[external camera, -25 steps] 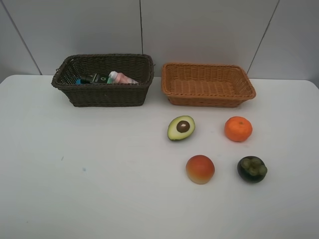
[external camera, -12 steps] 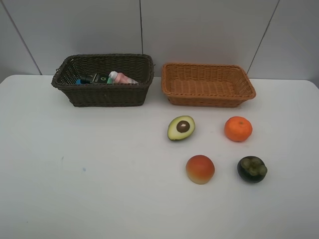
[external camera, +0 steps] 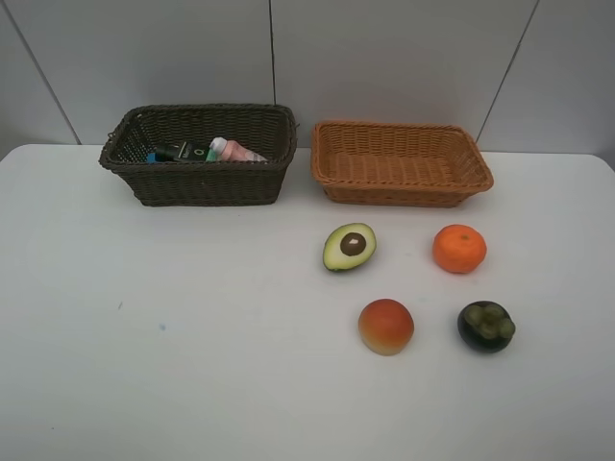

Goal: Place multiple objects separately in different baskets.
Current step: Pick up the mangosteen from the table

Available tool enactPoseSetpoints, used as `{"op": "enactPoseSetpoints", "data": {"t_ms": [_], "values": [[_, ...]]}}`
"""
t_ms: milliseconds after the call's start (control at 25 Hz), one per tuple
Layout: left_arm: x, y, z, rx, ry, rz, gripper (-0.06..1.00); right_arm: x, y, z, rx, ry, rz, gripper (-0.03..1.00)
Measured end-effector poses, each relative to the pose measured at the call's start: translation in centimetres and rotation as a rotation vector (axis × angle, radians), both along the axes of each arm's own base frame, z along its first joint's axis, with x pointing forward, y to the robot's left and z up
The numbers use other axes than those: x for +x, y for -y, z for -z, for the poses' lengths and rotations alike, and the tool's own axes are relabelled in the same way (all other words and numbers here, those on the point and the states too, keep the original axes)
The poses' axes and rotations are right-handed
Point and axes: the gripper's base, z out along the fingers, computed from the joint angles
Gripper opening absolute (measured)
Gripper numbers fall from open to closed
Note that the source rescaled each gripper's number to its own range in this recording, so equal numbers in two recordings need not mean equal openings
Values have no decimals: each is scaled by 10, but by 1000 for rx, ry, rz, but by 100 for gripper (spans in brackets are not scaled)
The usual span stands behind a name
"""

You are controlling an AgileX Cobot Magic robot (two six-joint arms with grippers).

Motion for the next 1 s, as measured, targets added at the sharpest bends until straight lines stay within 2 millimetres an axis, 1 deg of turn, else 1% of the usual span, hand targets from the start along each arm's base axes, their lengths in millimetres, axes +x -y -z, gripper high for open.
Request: {"op": "enactPoseSetpoints", "data": {"t_ms": [720, 840, 1000], "values": [[0, 0, 0, -1, 1, 0, 88, 1, 0, 0, 0, -7, 0, 99], [0, 0, 0, -1, 1, 0, 88, 14, 1, 0, 3, -84, 14, 99], [0, 0, 0, -1, 1, 0, 88, 47, 1, -2, -3, -278, 35, 99]]}}
